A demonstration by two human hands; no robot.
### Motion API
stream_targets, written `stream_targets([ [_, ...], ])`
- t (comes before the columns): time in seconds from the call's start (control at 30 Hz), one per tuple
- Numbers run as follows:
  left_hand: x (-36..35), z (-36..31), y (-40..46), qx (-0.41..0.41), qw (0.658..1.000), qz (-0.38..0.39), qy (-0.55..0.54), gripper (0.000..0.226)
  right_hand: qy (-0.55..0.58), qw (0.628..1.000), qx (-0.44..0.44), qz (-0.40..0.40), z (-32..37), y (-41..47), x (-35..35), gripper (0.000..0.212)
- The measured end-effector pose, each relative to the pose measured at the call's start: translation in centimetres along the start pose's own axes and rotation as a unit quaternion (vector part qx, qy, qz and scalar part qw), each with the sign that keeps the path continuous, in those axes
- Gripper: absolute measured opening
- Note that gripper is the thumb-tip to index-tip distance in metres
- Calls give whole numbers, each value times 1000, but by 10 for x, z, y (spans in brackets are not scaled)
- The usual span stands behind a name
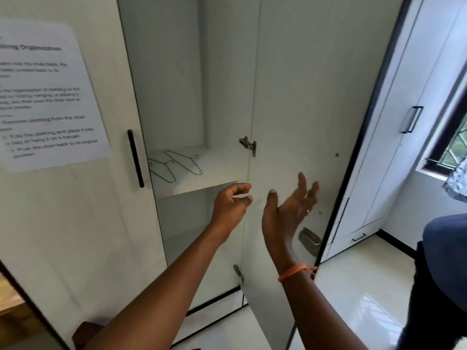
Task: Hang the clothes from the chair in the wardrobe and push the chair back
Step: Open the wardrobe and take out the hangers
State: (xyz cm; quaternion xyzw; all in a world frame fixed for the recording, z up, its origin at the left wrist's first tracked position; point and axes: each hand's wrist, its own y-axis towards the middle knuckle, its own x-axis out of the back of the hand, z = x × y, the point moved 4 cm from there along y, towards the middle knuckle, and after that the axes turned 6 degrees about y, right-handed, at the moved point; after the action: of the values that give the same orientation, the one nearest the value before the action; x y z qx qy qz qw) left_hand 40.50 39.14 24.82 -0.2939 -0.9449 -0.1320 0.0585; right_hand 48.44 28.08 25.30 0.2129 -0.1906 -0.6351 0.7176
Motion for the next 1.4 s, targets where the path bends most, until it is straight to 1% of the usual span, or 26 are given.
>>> stream_targets([
  [0.07,18,7,10,13,999,-30,6,29,-4,997,57,45,3,-5,-28,64],
  [0.1,26,11,15,18,999,-44,9,28,17,995,58,74,2,-5,-44,59],
  [0.17,45,19,28,22,997,-76,19,27,77,989,14,124,-4,-4,-83,48],
  [0.2,50,20,31,26,996,-81,28,28,94,987,-5,133,-6,-2,-92,44],
  [0.3,72,43,60,44,989,-122,64,30,122,975,-26,185,-25,9,-155,32],
  [0.43,95,82,115,75,974,-187,100,35,127,957,-47,258,-64,25,-255,23],
  [0.53,104,110,163,120,954,-241,132,43,88,927,-71,357,-99,37,-336,22],
  [0.63,118,136,210,174,922,-277,205,49,15,887,-56,458,-133,43,-407,31],
  [0.7,131,149,234,215,896,-285,265,50,-51,864,-22,501,-149,44,-443,39],
  [0.77,145,160,255,263,858,-288,335,51,-133,845,34,517,-160,48,-472,47],
  [0.83,159,170,271,324,812,-276,398,59,-204,825,76,522,-170,48,-492,53],
  [0.9,171,185,282,397,782,-244,413,69,-241,809,103,526,-179,43,-501,52],
  [0.93,175,194,287,427,770,-228,415,72,-245,808,120,523,-182,39,-503,49],
  [1.0,181,211,293,455,745,-211,440,72,-216,821,144,508,-181,34,-504,40],
  [1.07,183,222,296,448,720,-209,488,68,-149,844,122,500,-178,32,-502,30],
  [1.1,182,226,298,434,713,-212,508,65,-116,852,108,500,-177,32,-501,27],
  [1.17,180,230,298,395,717,-229,528,58,-68,855,93,506,-177,32,-500,21],
  [1.23,178,232,296,355,730,-243,531,50,-39,852,92,513,-177,31,-502,18],
  [1.33,171,234,291,311,769,-239,506,45,3,834,75,546,-176,29,-510,26],
  [1.4,170,234,288,268,792,-252,487,40,22,820,52,570,-174,29,-519,31],
])
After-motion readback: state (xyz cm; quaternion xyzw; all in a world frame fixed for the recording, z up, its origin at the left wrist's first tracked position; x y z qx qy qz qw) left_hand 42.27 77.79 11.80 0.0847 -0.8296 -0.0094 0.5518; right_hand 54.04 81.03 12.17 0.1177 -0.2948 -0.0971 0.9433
